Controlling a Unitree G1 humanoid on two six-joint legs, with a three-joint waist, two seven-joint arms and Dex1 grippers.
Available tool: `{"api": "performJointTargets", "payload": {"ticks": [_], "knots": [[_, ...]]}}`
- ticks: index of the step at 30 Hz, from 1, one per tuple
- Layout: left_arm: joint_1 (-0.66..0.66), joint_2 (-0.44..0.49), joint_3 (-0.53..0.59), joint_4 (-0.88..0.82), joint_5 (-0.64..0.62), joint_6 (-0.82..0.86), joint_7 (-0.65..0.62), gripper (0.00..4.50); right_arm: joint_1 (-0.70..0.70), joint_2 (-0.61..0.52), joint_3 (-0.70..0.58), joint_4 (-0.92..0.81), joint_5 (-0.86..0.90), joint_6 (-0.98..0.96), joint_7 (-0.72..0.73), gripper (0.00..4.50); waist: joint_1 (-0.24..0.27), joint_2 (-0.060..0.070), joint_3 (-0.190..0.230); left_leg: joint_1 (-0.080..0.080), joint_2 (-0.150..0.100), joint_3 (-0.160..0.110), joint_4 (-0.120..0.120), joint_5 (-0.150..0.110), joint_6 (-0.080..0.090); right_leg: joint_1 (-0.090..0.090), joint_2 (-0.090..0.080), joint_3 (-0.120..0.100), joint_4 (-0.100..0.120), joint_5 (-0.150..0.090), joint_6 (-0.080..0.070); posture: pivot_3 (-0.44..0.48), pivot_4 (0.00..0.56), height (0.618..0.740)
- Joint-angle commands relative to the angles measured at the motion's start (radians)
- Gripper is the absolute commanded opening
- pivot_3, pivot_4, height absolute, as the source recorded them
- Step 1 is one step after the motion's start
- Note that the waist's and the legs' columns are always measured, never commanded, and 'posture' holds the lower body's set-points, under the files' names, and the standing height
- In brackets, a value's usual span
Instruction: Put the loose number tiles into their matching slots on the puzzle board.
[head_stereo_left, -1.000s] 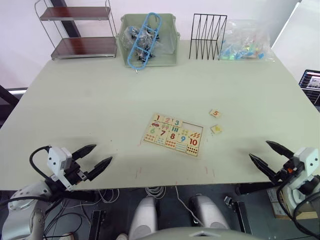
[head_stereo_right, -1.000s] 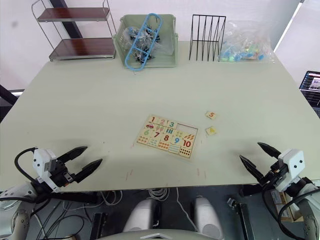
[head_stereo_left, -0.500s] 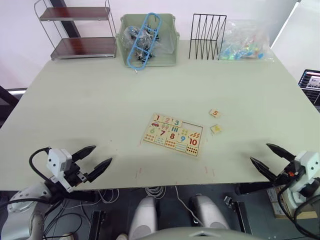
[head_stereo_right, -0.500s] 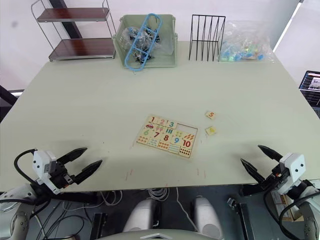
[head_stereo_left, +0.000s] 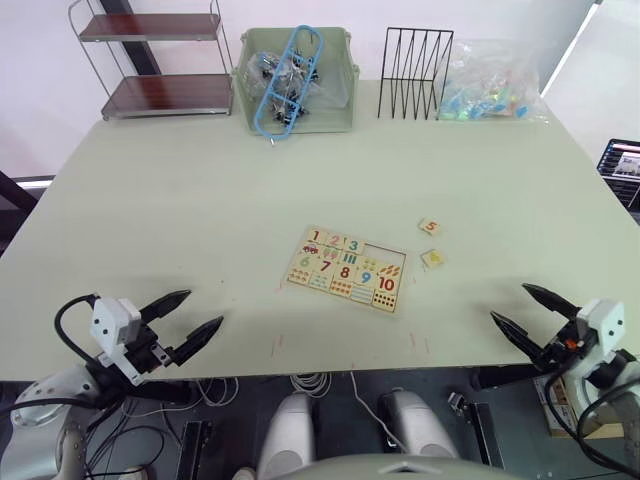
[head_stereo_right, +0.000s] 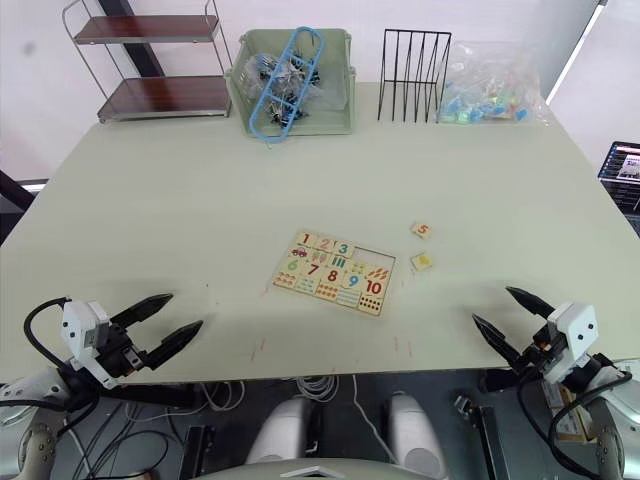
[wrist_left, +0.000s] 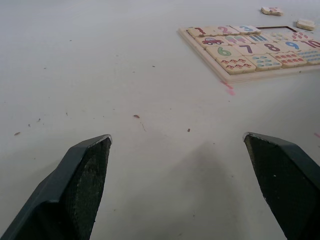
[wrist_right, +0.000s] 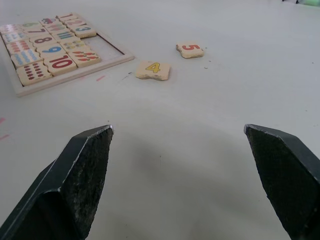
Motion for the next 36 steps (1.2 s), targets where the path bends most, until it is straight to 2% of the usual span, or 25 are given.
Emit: {"api": "performJointTargets", "payload": {"ticks": [1,10,16,24,36], "knots": [[-0.009,0.002,0.019,-0.022,-0.019,-0.029,-0.021,4.5,-0.02,-0.003,0.003,-0.053,0.008,0.006,-0.03,4.39,0.0,0.0,0.0,0.0,0.0,0.0,0.0,0.0,0.0,0.0,0.0,0.0,0.0,0.0,0.0,0.0,0.15,0.74],[-0.066,0.015,-0.002,-0.052,-0.038,-0.017,-0.064,4.5,-0.089,0.0,0.075,-0.149,-0.028,0.129,-0.161,4.39,0.0,0.0,0.0,0.0,0.0,0.0,0.0,0.0,0.0,0.0,0.0,0.0,0.0,0.001,-0.001,0.0,0.15,0.74],[-0.111,0.037,-0.028,-0.093,-0.06,0.009,-0.111,4.5,-0.18,0.008,0.153,-0.228,-0.03,0.334,-0.283,4.39,-0.001,0.0,0.0,0.0,0.0,0.0,0.0,0.0,0.0,0.0,0.001,0.0,0.0,0.002,-0.003,0.0,0.15,0.74],[-0.197,0.082,-0.068,-0.087,-0.066,0.023,-0.197,4.5,-0.353,0.028,0.261,-0.208,-0.081,0.532,-0.402,4.39,-0.001,0.0,0.0,-0.001,0.0,0.0,-0.001,0.0,0.0,-0.001,0.001,0.0,0.0,0.002,-0.003,0.0,0.15,0.74],[-0.28,0.166,-0.073,-0.011,-0.093,0.035,-0.369,4.5,-0.433,0.095,0.344,-0.19,-0.153,0.712,-0.53,4.39,-0.002,0.0,0.0,-0.002,0.0,0.0,-0.001,0.0,0.0,-0.001,0.001,0.0,-0.001,0.002,-0.003,0.0,0.15,0.74]]}}
